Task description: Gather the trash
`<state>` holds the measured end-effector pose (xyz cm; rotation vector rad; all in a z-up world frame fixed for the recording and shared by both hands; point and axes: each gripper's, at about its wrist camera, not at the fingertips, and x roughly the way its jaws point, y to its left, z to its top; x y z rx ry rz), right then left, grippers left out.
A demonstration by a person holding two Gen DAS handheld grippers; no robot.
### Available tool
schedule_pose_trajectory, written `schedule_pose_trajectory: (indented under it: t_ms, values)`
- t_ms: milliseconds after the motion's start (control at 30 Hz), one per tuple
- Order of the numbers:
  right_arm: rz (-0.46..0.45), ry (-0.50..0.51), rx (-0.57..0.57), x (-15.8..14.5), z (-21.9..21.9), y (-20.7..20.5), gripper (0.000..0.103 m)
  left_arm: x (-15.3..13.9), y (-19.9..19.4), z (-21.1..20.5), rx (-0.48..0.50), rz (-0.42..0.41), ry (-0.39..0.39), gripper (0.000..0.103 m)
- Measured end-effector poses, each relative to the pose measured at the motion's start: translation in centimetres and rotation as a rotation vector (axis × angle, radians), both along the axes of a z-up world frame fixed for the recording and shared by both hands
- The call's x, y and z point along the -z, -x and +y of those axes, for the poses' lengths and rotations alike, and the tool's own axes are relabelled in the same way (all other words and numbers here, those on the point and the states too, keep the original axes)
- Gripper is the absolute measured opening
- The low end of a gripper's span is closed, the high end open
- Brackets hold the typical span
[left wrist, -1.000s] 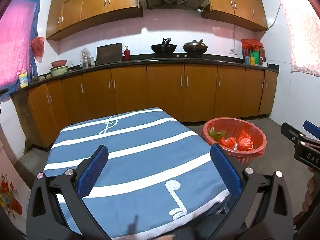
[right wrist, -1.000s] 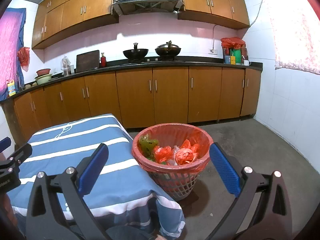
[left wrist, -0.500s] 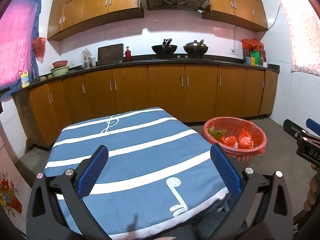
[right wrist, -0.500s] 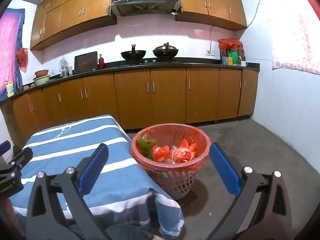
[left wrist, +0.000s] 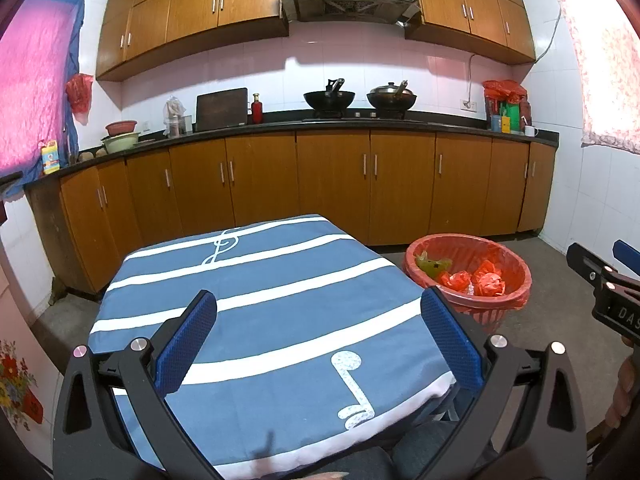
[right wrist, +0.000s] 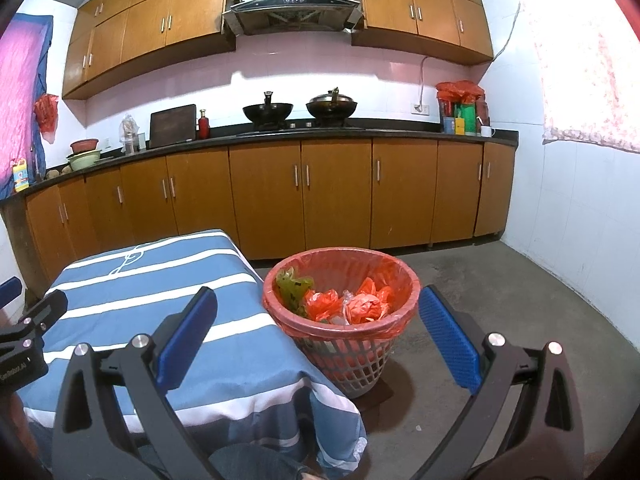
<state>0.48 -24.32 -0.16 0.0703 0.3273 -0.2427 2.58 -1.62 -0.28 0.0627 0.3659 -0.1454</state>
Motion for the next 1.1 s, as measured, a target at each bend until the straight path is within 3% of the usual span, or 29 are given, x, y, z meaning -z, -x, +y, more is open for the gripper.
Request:
schedule_pose_trajectory:
  t_ms: [1100]
  values:
    - [-0.005,0.003,0.007,-0.21,0.10,0.45,0.099,-0.14,0.32,-0.23,0.006,-0.003,0.002,0.101]
